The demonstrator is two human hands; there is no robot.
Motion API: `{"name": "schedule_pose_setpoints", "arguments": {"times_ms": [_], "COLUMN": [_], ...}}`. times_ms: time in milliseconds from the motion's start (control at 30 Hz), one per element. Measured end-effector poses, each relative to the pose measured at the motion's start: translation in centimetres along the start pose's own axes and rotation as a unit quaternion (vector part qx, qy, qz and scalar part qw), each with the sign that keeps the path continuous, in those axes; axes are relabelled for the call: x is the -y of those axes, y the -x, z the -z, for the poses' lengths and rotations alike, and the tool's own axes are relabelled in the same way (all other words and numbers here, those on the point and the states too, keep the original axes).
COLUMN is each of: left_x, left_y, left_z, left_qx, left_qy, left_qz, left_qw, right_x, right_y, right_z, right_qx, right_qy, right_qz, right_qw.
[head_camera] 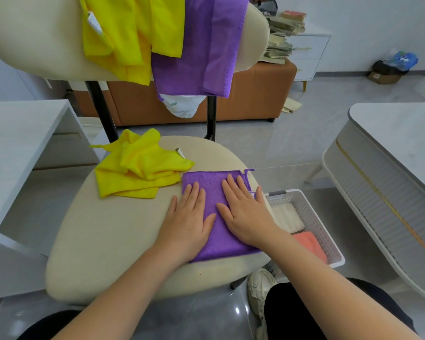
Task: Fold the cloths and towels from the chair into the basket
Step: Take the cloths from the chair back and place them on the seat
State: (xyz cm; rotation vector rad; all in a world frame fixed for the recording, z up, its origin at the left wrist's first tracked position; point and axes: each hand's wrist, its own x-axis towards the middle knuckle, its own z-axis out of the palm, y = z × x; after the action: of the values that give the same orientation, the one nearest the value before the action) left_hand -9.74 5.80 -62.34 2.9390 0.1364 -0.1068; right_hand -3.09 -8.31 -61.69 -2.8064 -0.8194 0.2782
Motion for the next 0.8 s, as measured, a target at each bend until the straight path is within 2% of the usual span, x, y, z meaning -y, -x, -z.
{"name": "schedule_pose_setpoints", "arguments": {"times_ms": [233, 367, 500, 600, 700, 800], "left_x": [0.7, 0.7, 0.7, 1.4, 2.2, 2.3], "left_y": [0.3, 1.0, 2.0, 2.7, 3.6, 4.5], "left_z": [-0.6, -0.2, -1.0, -0.9, -0.5, -0.1], "left_qx": [-0.027, -0.105, -0.083, -0.075, -0.108, -0.138], "left_qy": [-0.018, -0.034, -0.065, -0.057, -0.027, 0.007], "left_qz": [-0.01, -0.084, -0.109, -0.112, -0.177, -0.203], "left_qw": [0.999, 0.99, 0.988, 0.989, 0.978, 0.97], "right_x": [-0.8, -0.8, -0.8, -0.8, -0.8, -0.7], "right_y": [0.1, 0.0, 0.0, 0.0, 0.1, 0.1], "right_z": [-0.8, -0.9, -0.9, -0.8, -0.7, -0.7], "right_qx": [-0.033, -0.037, -0.037, -0.031, -0.028, -0.031], "right_qy": [0.008, 0.006, -0.002, -0.003, 0.002, 0.007], "right_qz": [0.005, 0.003, 0.003, 0.003, 0.0, 0.001], "right_qw": [0.999, 0.999, 0.999, 1.0, 1.0, 0.999]}}
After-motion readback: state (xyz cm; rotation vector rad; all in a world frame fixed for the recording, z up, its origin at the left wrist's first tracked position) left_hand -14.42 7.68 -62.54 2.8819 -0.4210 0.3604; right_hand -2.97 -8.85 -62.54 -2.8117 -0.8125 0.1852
